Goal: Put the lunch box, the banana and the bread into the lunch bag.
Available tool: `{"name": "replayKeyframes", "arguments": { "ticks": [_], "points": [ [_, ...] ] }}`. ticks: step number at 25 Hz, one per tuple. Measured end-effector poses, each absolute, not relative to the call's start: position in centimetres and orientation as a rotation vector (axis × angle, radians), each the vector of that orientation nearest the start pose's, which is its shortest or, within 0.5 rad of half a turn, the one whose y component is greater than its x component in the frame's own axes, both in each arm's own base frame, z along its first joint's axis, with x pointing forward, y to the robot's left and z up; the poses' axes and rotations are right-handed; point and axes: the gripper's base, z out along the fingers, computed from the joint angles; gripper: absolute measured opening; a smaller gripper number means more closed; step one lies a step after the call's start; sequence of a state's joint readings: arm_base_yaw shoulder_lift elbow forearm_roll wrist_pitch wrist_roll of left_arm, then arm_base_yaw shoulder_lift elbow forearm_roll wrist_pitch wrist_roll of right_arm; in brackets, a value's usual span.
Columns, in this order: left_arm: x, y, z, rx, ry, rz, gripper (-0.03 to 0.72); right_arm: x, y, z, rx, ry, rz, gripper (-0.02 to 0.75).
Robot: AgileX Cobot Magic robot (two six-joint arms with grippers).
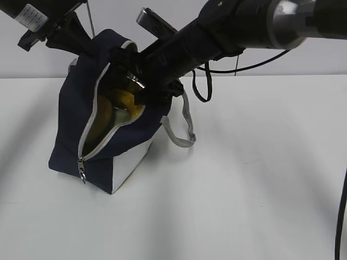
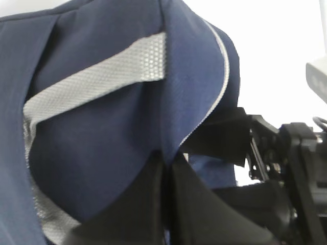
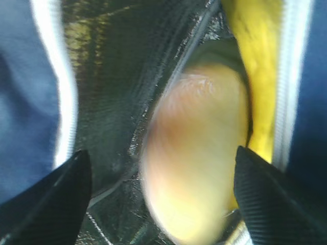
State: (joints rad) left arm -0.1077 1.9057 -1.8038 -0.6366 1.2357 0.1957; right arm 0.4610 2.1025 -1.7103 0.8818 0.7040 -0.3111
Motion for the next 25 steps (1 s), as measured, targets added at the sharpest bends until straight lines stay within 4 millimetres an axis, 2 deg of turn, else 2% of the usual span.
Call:
{"name": "replayKeyframes", "arguments": {
  "ticks": [4,8,14,18,21,25],
  "points": [
    [40.1,-9.5,32.6,0.250,2.664,-0.858,-0.001,40.7,25.5,25.0,-0.401,2.462,1.019,0.643],
    [40.1,-9.5,32.6,0.250,2.664,-0.858,-0.001,40.4,25.3,26.7,-0.550,2.487,0.969,0.605],
    [40.1,-9.5,32.6,0.251,2.665,-0.857,-0.001,40.1,23.8,28.0,-0.681,2.626,0.755,0.572],
    [40.1,-9.5,32.6,0.251,2.665,-0.857,-0.001,39.7,22.3,28.3,-0.637,2.733,0.558,0.571],
    [40.1,-9.5,32.6,0.251,2.665,-0.857,-0.001,39.2,21.3,29.9,-0.583,2.739,0.448,0.570],
    [40.1,-9.5,32.6,0.251,2.665,-0.856,-0.001,38.5,20.5,31.9,-0.556,2.713,0.413,0.569]
  ]
}}
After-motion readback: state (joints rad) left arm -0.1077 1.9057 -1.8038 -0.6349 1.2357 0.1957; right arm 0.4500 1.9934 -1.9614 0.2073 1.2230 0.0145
